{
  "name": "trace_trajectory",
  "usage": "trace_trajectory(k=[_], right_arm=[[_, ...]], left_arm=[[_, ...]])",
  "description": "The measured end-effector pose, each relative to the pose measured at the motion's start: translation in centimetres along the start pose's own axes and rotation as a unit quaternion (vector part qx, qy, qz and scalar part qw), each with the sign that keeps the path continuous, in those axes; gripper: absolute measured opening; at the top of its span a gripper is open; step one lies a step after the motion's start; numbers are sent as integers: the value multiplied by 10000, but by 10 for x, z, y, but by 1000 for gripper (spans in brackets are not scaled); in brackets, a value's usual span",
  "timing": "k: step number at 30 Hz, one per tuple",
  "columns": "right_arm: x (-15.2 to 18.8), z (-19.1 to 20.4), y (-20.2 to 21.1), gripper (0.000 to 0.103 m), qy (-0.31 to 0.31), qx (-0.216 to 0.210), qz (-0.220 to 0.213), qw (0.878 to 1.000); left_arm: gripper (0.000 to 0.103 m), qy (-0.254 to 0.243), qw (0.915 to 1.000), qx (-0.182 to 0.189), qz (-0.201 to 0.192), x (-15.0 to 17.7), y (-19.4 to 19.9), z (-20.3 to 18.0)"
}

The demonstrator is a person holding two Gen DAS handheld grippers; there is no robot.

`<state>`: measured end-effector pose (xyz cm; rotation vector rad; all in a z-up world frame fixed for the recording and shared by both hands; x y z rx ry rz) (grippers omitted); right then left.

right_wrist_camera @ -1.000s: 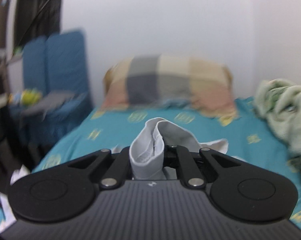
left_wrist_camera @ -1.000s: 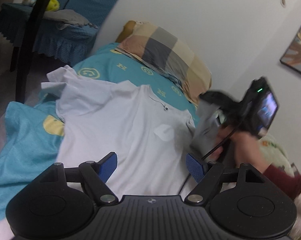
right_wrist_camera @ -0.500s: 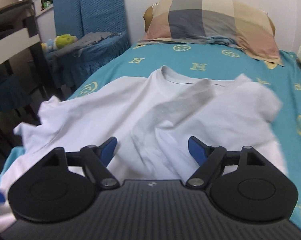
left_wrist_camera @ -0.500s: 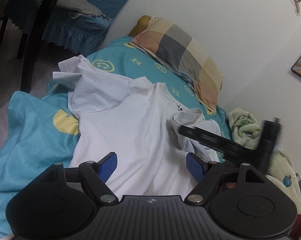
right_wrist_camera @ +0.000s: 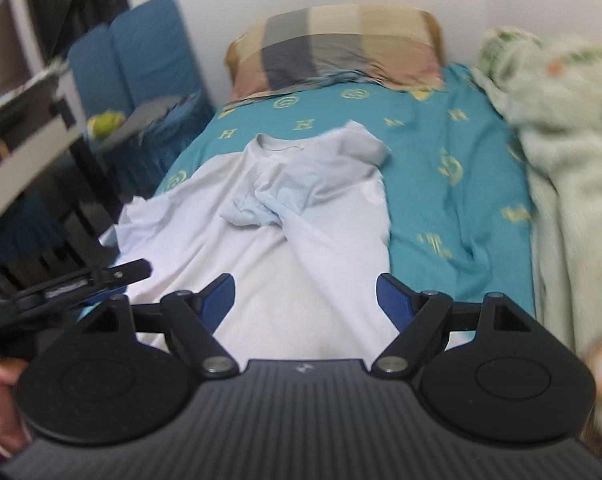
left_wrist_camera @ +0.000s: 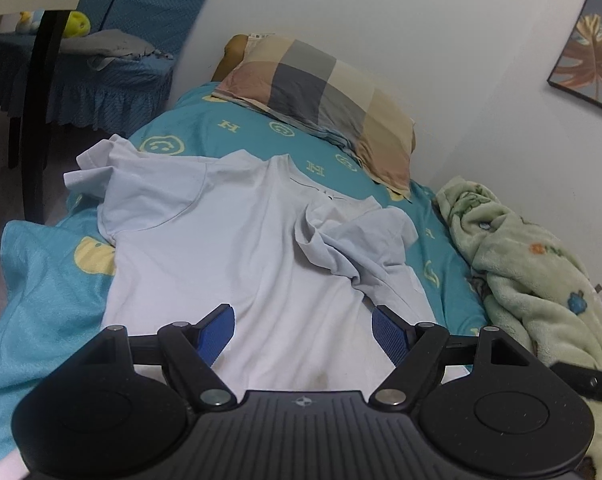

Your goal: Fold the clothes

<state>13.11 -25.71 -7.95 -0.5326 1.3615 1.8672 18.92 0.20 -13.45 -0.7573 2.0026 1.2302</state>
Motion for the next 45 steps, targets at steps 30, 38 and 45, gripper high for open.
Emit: trace_trajectory(k=[30,38,45], right_arm=[[-5,-76,-56,79,-1216,104,48,9925],[-11,-77,-58,79,-947,216,-244,9950],[-26,-73,-53,79,-556,197,-609,9964]], left_arm=[[3,-912,9849,-1135,937,-141,-289,-18],[6,-699,9718,-1883,1232,-127,-302,14],[37,-684,9811,-1505,1003,-121,-230,-40]])
Point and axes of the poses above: each gripper's, at about its wrist camera, not at the fingertips, and y roughly against the way its jaws point, z to its left, x to its underside, the point moved 7 cm from there along -y, roughly the way its jaws point, and after that the axes turned 7 degrees about -y, right-handed, at the moved point
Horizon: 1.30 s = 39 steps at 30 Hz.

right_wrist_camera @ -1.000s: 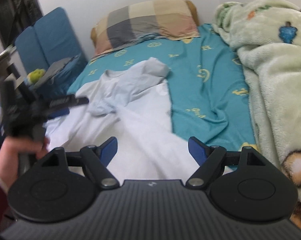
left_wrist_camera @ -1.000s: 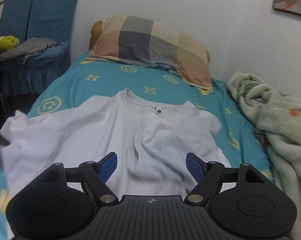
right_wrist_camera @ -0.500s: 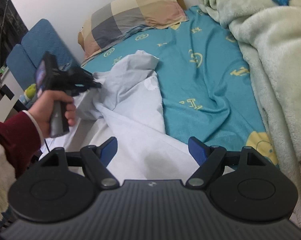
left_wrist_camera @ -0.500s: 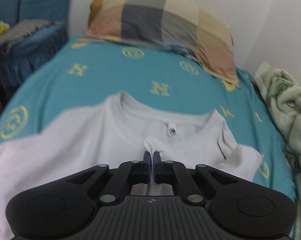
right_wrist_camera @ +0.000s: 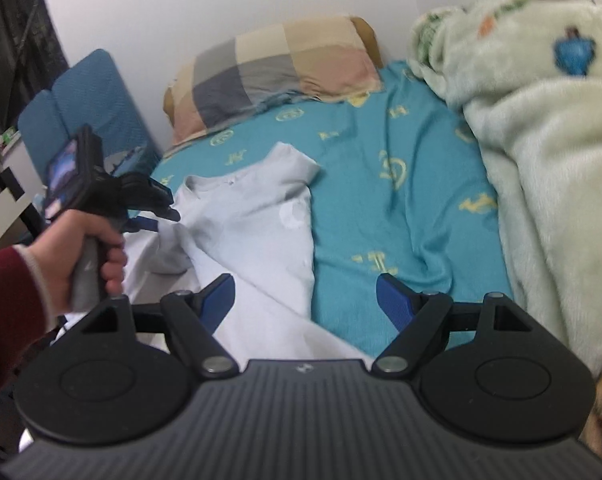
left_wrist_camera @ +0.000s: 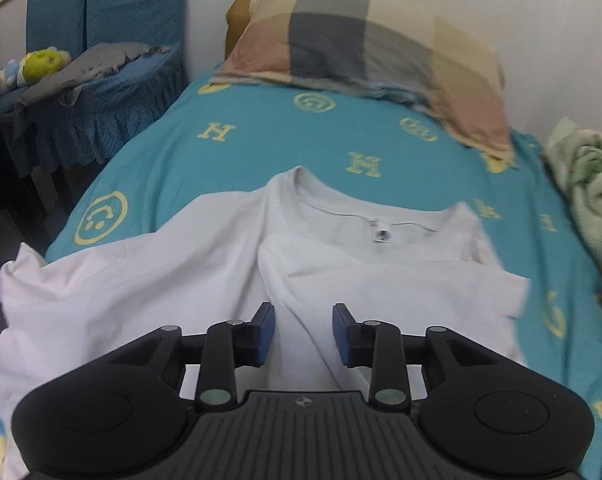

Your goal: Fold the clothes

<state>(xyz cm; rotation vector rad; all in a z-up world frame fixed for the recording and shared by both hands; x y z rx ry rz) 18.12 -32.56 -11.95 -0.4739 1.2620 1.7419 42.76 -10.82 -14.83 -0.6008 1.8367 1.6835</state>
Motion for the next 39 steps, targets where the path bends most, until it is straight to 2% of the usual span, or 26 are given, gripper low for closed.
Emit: trace_trajectory(k=[4,6,9,12,16,20,24,28,30,31,32,33,37,39], right_arm=[[-11,-1,10,79,194,-26,-185,9996],[-17,-3,17,79,265,-23,-276,9993],[-28,-15,41,79,92,39,-438,9990],[-39,-26,75,79,-61,73,-634,9979],[-54,-41,125,79,-253,104,-914,9954],[-65,-54,165,79,-352,200,-1238,9915],[-61,-66,151,79,-441,311,-1099,9925],[-57,-78,137,79,-530,421,-959,9931],[-55,-84,130,79,-574,476,-889,9932],[-54,-87,126,79,-596,504,-854,9933],[-53,-90,123,79,-618,531,-819,9933],[-52,-93,119,79,-640,559,-784,9933],[-50,-103,111,79,-720,635,-712,9928],[-51,-105,113,79,-749,628,-761,9923]], left_arm=[[47,39,9989,382,-272,27,74,-23],[47,-24,9982,533,-282,50,106,-39],[48,12,9950,952,-307,92,153,-64],[49,-116,9879,1504,-370,136,196,-101],[50,-573,9737,2178,-358,191,236,-166],[50,-944,9622,2548,-203,235,241,-229],[51,-1278,9597,2497,189,264,220,-271],[55,-1454,9585,2387,556,276,189,-282],[52,-1474,9577,2363,723,283,175,-285],[32,-1455,9557,2412,850,288,169,-284],[1,-1438,9529,2472,1012,291,163,-282],[1,-1422,9510,2501,1131,295,159,-282],[0,-1372,9519,2596,882,290,170,-263],[0,-1155,9506,2778,765,280,187,-243]])
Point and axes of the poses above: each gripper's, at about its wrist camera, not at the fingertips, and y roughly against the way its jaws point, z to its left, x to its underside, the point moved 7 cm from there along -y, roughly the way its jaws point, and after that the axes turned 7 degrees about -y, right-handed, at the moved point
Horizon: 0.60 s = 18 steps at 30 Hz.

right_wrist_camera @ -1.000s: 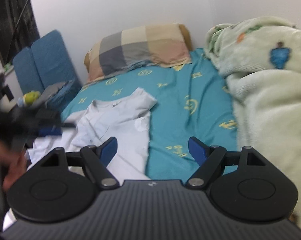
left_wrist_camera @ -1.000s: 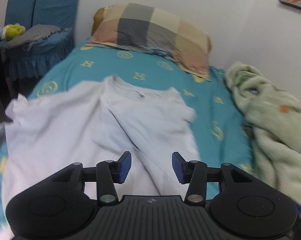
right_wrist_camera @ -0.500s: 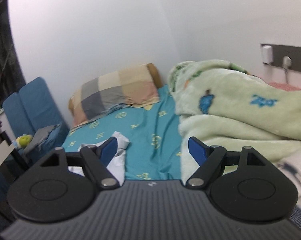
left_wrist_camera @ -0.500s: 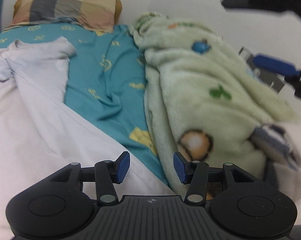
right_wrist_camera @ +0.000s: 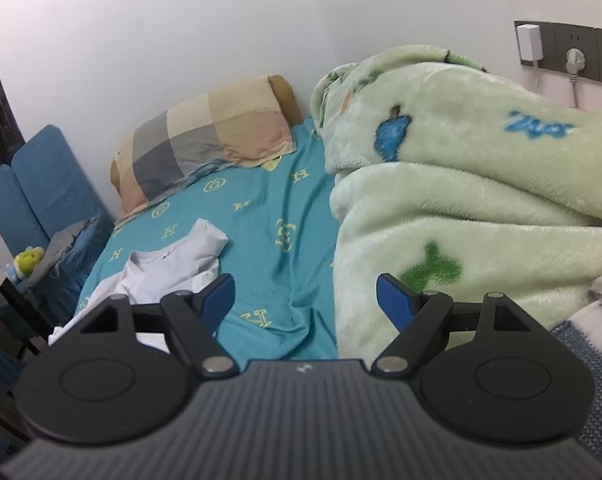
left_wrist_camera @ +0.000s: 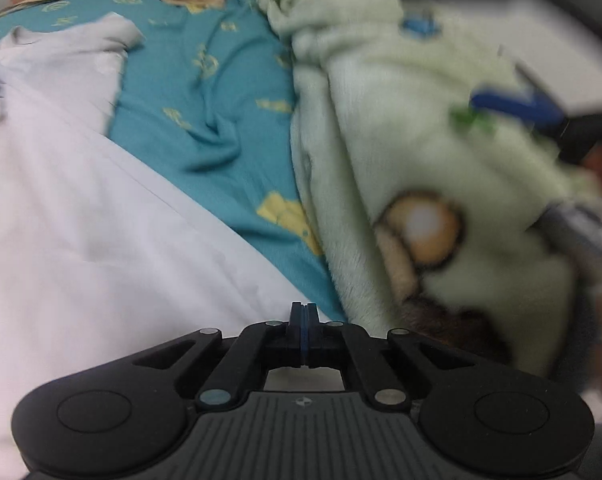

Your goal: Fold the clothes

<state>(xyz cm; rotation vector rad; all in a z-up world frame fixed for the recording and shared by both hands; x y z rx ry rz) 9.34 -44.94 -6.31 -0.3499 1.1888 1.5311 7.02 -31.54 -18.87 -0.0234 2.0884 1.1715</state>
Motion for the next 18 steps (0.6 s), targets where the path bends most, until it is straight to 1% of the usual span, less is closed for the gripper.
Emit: trace_trajectory(k=[1,3,7,10,11,15,16,17,18], right_arm=[[-1,0,1,79,-16,-16,-25,10000],[-1,4,4,79,13,-75,-24,10000],[-2,13,11,79,70,-194,-22,9998],[-2,19,16,79,112,-282,-20,9995],[-3,21,17,79,126,-312,-20,9994],[-5,21,25,79,69,-366,-53,9993],[-6,21,27,79,46,-376,-63,9993],[-7,21,29,79,24,-385,-74,9992],[-8,20,31,79,2,-394,-85,9992]], left_arm=[[0,22,9999,77,-87,-1,16,5],[0,70,9996,114,-242,-2,48,18],[0,475,9973,131,-548,3,106,52],[0,621,9957,156,-669,6,116,64],[0,664,9952,164,-706,6,119,68],[2,272,9979,122,-569,4,85,38],[7,174,9984,111,-535,4,76,30],[16,76,9987,100,-501,3,68,23],[20,-22,9989,90,-466,3,59,15]])
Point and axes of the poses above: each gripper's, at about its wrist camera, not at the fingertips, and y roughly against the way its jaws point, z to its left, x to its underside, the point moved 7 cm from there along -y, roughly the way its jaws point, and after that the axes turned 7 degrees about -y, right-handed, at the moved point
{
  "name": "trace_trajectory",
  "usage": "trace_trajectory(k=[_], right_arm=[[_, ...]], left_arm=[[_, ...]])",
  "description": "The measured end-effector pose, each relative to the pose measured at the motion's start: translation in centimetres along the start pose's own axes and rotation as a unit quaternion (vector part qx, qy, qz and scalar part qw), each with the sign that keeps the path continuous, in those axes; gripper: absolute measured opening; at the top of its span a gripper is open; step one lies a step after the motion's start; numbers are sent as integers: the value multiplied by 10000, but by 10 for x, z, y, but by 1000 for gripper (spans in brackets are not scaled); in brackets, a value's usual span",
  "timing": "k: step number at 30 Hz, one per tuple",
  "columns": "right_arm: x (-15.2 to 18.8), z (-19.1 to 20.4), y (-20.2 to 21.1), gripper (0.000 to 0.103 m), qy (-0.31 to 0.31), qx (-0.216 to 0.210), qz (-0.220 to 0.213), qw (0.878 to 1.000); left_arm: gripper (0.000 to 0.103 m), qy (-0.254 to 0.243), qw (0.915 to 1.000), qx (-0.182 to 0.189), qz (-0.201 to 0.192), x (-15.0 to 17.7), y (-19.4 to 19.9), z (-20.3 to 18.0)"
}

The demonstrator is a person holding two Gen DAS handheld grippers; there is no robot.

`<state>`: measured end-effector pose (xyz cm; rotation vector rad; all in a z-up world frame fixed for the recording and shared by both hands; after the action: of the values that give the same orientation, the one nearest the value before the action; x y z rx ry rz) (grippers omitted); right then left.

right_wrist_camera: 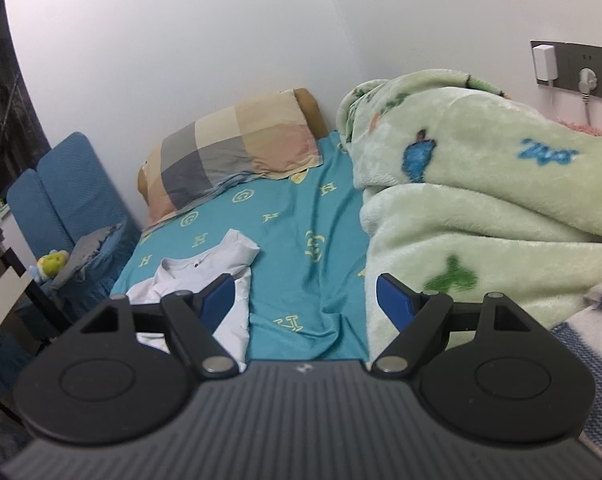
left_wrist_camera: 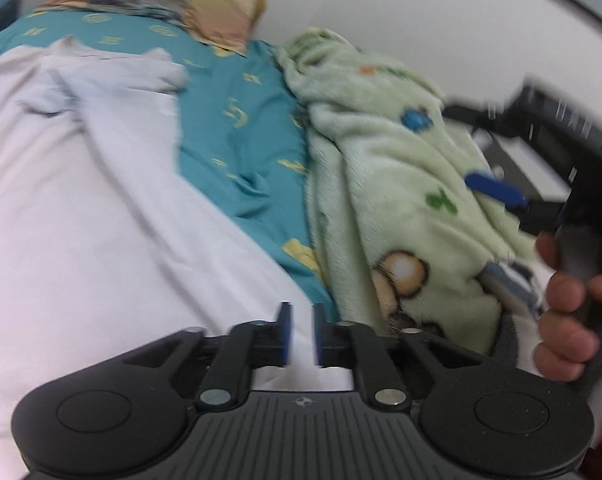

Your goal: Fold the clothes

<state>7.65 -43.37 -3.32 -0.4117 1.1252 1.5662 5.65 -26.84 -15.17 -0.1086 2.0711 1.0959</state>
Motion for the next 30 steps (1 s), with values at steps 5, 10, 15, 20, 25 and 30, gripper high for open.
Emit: trace_trajectory(k=[5,10,15,20,25,30], right_arm=[[-11,-17,6,79,-478,-52,-241,9986],[-20,-46,5,80,-907,173,-488,9945],[-16,-57,-9,81,-1087,33,-298,9936],[-12,-57,-23,81,-882,164,-227,9957],[-15,-46,-20,81,-308,210,-476,9982],[-12,-32,-19,81,-103,-45,-379,9992]], left_arm=[[45,-576,9981,-31,233,6,-44,-35],[58,-1470,9868,-67,674,33,-89,-65],[58,-1880,9789,-92,789,47,-113,-73],[5,-1526,9855,-148,722,41,-115,-57],[4,-1240,9914,-182,367,27,-84,-46],[4,-740,9967,-287,-152,14,-1,-24]])
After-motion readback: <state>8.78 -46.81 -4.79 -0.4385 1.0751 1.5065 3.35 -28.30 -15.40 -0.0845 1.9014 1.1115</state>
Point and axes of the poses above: each gripper's, at about its wrist camera, not at the fingertips, and y roughly against the way its jaws point, z to its left, x to its underside, the point moved 7 cm from there along -y, roughly the way its jaws point, and after that the axes turned 7 degrees about -y, right-handed, at the moved point
